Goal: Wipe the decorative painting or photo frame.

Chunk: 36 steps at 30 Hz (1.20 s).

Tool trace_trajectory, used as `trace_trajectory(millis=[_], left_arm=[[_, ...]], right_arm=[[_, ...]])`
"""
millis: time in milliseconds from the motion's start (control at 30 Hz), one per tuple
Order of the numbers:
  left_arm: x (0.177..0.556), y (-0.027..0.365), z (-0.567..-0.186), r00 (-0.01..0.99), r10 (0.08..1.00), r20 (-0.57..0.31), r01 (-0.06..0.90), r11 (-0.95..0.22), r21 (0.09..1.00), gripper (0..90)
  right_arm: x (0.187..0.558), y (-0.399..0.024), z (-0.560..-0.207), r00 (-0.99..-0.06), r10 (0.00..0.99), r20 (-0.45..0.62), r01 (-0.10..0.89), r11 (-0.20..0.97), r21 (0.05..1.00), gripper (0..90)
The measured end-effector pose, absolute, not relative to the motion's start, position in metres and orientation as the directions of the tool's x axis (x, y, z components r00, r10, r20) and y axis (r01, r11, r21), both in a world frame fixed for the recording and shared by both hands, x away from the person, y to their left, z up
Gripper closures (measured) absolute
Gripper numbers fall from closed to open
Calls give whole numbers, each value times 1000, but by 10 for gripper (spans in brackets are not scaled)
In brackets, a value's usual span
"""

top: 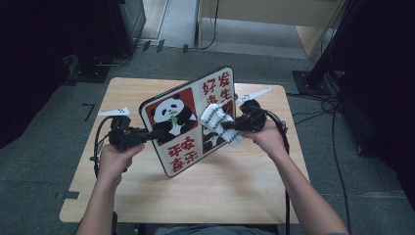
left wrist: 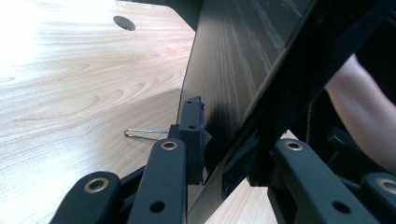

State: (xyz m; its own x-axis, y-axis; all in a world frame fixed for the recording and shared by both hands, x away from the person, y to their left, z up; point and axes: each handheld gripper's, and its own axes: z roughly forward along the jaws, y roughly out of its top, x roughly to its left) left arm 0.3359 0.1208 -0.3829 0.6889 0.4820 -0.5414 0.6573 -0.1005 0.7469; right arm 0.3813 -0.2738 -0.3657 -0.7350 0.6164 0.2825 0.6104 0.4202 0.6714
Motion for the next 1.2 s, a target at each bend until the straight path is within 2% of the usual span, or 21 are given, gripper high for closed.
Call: trace_trajectory(millis=[633,1200], left_arm=[[335,121,-383,681,488,-546,663,-96,742,741],[336,122,-383,683,480,-551,665,-97,740,740]], right_arm=[[398,-249,-264,-785,583,210,534,466,706,814],[414,-213,-213,-794,585,166,491,455,742,813]])
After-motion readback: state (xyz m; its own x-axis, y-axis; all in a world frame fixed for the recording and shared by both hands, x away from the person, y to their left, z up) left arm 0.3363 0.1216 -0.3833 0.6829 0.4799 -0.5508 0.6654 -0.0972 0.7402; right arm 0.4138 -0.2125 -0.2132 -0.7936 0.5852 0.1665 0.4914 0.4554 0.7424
